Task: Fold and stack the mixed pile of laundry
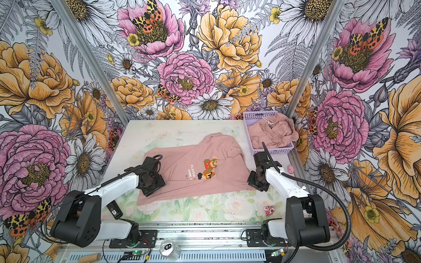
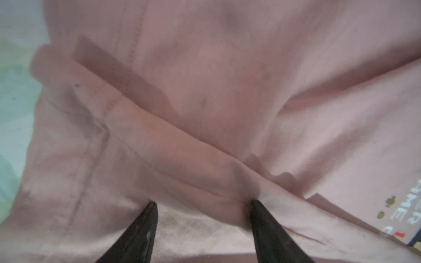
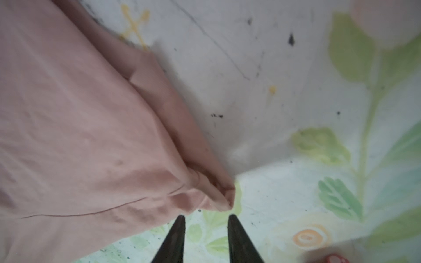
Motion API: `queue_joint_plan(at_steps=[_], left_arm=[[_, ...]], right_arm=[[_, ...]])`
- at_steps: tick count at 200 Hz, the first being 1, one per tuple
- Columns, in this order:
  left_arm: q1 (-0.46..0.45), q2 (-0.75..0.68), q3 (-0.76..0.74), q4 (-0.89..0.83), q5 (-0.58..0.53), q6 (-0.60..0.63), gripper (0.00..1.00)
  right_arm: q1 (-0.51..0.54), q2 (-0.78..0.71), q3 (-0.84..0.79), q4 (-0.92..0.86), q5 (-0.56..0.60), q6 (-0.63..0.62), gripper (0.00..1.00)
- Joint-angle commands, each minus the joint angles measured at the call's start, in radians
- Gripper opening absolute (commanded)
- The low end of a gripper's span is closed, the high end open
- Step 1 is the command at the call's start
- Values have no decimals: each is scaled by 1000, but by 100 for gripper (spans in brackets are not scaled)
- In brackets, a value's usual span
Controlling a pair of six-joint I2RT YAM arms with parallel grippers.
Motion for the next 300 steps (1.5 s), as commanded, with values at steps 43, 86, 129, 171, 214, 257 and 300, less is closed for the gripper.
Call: queue_joint_plan(at_steps=[43,86,129,171,214,257,300], left_arm=[[23,119,1,44,31,41,64],[22,143,12,44,43,47,61],[20,155,15,44,48,45,60],[18,165,15,44,56,44,59],[7,155,11,21,64,40,60],[6,24,78,-49,54,29,70],[19,52,223,-70,41,75,73]], right_arm=[[3,63,-32,69,96,41,30],[2,140,0,100,149,34,9],[-4,116,0,50,237,23,0],[-4,102,15,1,316,-2,0],[-4,128,63,-27,187,-59,7],[12,54,201,-84,127,-90,23],[123,244,409,-57,128,-135,31]])
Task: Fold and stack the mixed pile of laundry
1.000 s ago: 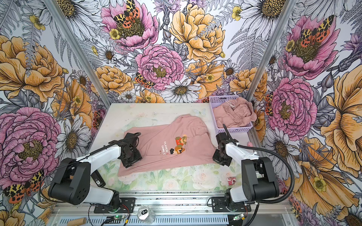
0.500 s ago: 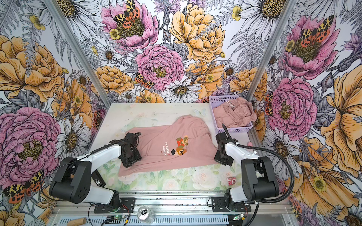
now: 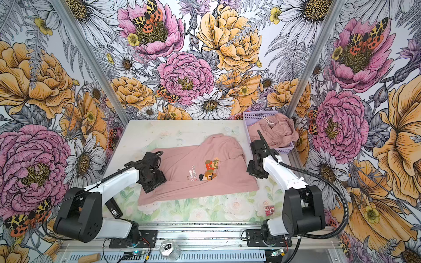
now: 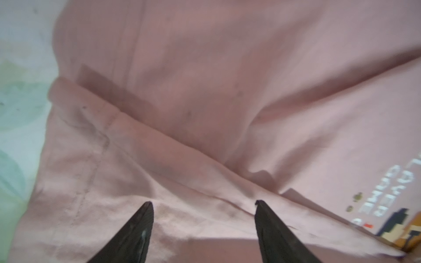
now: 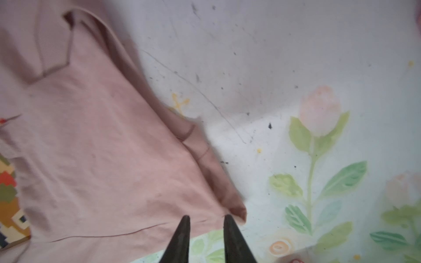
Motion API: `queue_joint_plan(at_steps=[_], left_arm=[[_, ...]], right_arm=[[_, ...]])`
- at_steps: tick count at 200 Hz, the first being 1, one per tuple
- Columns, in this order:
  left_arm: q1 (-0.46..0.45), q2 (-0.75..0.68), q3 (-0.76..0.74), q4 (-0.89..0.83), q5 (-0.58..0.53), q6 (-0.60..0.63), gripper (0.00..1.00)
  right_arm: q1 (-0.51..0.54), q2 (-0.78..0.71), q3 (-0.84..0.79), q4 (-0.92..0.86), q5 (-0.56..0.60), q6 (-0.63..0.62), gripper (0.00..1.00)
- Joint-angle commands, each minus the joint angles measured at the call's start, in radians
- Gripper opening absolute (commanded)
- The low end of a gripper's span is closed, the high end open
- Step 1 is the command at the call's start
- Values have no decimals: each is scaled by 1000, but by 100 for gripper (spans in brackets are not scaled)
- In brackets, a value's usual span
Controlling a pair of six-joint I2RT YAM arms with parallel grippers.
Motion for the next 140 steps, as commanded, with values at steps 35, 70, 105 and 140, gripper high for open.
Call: queue_joint_plan(at_steps=[35,70,105,140], left_arm=[[9,128,122,60,8,76,75],[39,253,115,126,-4,113,74],[33,323,166,127,-44,137,72],[72,368,182,94,-40,157,67]], right_arm=[[61,247,165,114,47,-89,33],[35,330,173,210,7,-103,33],[38,320,144,218,-18,-97,34],[25,271,98,215,-42,-98,34]])
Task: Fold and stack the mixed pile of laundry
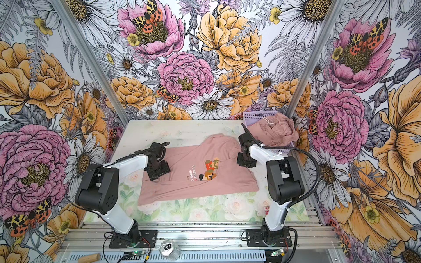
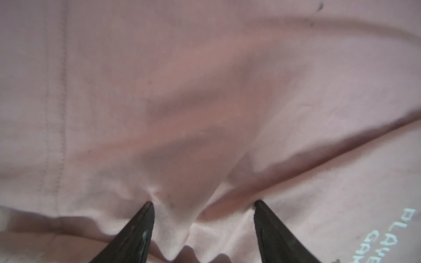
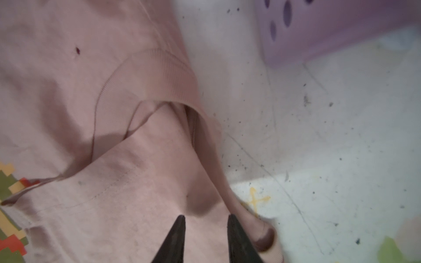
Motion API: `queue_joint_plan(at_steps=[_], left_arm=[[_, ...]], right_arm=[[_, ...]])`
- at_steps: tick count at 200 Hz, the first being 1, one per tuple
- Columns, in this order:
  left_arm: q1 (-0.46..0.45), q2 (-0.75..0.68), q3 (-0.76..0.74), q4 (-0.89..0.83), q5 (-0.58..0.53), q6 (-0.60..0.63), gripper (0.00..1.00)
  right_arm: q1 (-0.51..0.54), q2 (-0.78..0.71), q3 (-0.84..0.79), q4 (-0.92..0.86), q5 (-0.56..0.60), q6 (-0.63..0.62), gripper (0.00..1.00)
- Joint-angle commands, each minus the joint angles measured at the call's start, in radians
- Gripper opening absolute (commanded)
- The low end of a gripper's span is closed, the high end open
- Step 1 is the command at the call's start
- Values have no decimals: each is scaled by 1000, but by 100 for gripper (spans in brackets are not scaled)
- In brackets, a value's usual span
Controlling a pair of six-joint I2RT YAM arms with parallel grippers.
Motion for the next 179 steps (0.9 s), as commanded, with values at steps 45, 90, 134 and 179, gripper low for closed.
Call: queue_joint_plan(at_steps=[45,90,134,179], left_arm=[[132,106,53,-73,-23,142,64],[159,194,145,-148,-95,228,62],[157,256,222,-195,-176,265,55],[165,289,283,-227,-247,287,48]], right_arm=[[-19,-99,-23,-17,-53,-4,35],[-37,-43,41,-15,-51,-23,37],[-60,34,113,11,-61,-45,38],[-62,58,123,28,-81,-41,38]])
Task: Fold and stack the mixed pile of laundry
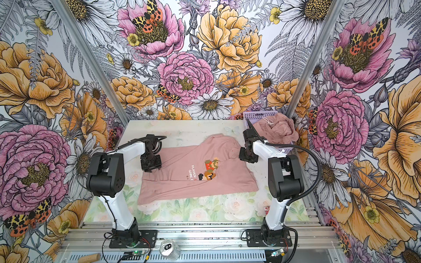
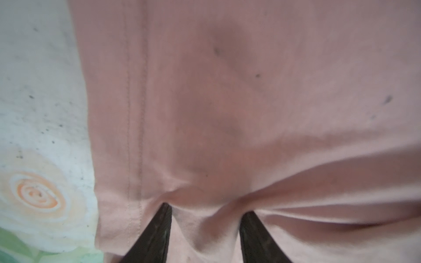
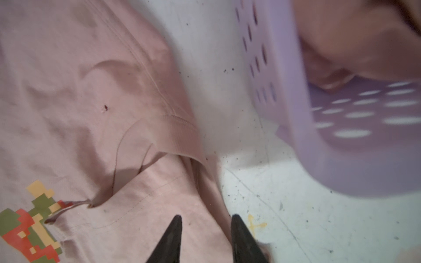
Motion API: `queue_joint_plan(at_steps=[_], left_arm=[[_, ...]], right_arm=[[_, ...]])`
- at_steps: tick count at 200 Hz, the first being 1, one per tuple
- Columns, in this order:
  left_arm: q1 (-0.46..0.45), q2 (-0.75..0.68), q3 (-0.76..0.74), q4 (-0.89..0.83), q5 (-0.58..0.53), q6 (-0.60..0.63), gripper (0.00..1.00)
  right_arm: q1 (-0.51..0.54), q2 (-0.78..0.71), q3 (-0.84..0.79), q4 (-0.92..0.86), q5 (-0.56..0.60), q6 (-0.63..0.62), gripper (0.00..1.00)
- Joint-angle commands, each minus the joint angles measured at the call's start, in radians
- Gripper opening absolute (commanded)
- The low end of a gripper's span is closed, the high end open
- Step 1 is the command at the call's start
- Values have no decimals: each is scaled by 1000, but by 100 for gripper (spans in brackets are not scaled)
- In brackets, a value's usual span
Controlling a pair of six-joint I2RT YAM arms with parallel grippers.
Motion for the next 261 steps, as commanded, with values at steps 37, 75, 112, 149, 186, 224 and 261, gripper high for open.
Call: queue_joint_plan(at_steps=[37,75,112,149,186,224,261], left_arm=[[75,126,37,-19,-206,73,48],[88,184,124,-27,-214,88,48],[88,235,191,-52,-220,108,48],[88,229,185,-51,-220,111,48],[90,229,186,-51,-218,114,48],[92,234,190,-51,-215,115,49],[99,235,192,-51,-212,120,49]], right_arm=[[-3,-4,16,27,-20,-11,39],[3,9,11,63,-53,-9,39],[23,41,23,99,-75,-15,39],[48,36,-10,111,-81,-10,39],[56,50,-40,117,-50,1,36],[54,76,-33,130,-27,-1,30],[57,107,-39,166,-65,-11,29]])
